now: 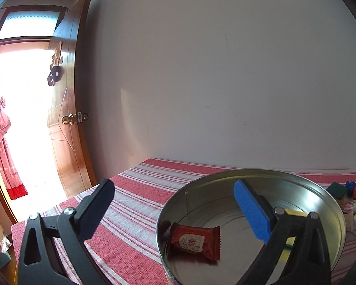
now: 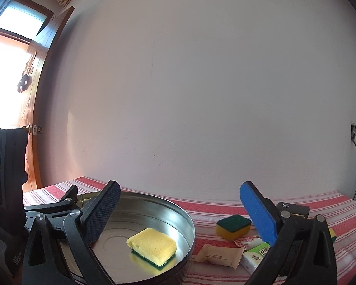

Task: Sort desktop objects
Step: 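Withdraw both tools from the tin back toward the pile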

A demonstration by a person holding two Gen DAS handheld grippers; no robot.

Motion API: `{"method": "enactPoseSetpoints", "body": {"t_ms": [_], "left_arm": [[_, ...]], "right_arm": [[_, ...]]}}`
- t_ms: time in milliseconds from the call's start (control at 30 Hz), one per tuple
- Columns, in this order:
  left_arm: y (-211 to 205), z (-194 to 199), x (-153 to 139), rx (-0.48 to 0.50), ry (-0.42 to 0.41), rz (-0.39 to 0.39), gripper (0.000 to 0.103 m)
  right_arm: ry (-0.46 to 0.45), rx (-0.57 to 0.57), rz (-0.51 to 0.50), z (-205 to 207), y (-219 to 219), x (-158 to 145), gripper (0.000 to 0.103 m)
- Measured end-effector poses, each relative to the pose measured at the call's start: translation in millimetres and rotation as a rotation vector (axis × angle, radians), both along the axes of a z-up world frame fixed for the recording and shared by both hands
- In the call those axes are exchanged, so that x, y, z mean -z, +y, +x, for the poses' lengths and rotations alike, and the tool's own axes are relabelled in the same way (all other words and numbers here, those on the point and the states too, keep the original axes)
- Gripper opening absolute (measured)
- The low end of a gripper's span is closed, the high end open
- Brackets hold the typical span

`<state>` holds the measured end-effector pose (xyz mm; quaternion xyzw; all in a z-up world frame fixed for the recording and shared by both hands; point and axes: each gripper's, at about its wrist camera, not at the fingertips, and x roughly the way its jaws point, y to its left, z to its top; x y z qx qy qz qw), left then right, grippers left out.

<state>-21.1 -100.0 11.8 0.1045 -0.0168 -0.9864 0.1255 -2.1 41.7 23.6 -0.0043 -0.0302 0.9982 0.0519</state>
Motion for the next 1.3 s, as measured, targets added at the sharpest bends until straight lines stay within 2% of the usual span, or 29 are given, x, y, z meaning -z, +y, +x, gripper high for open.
{"method": "enactPoseSetpoints", "body": {"t_ms": [100,233,333,400,500,600,800,1000,1100,1200,1300], "left_arm": [[0,7,-1,0.003,0.031,0.006,0.102],[10,23,-5,-0.023,0.121,-0.038,0.102],[15,36,-8,0.004,0.194,-0.049,0.102],[14,39,-9,0.016,0.210,-0.046,0.102],[8,33,-9,0.071,0.184,-0.005,0.102],[2,22,-7,0.050,0.130,0.025,0.102],[-9,21,-1,0.067,0.113,0.112,0.102],[16,20,-1,0.184,0.079,0.054,0.103],[33,28,-2,0.262,0.090,0.020,0.103],[58,43,-4,0.336,0.110,-0.021,0.103],[87,53,-8,0.427,0.088,-0.031,0.103]], "right_arm": [[0.035,0.011,0.009,4,-4,-2,0.102],[0.103,0.048,0.021,15,-6,-3,0.102],[0.098,0.057,0.025,17,-7,-3,0.102],[0.089,0.057,0.031,17,-9,-3,0.102],[0.107,0.055,0.028,21,-9,-5,0.102],[0.110,0.060,0.034,22,-8,-4,0.102],[0.037,0.118,0.088,14,1,-3,0.102],[-0.046,0.161,0.030,17,44,-2,0.102],[-0.068,0.201,0.004,20,71,-2,0.102],[-0.106,0.248,-0.007,23,96,2,0.102],[-0.146,0.291,-0.042,25,124,4,0.102]]}}
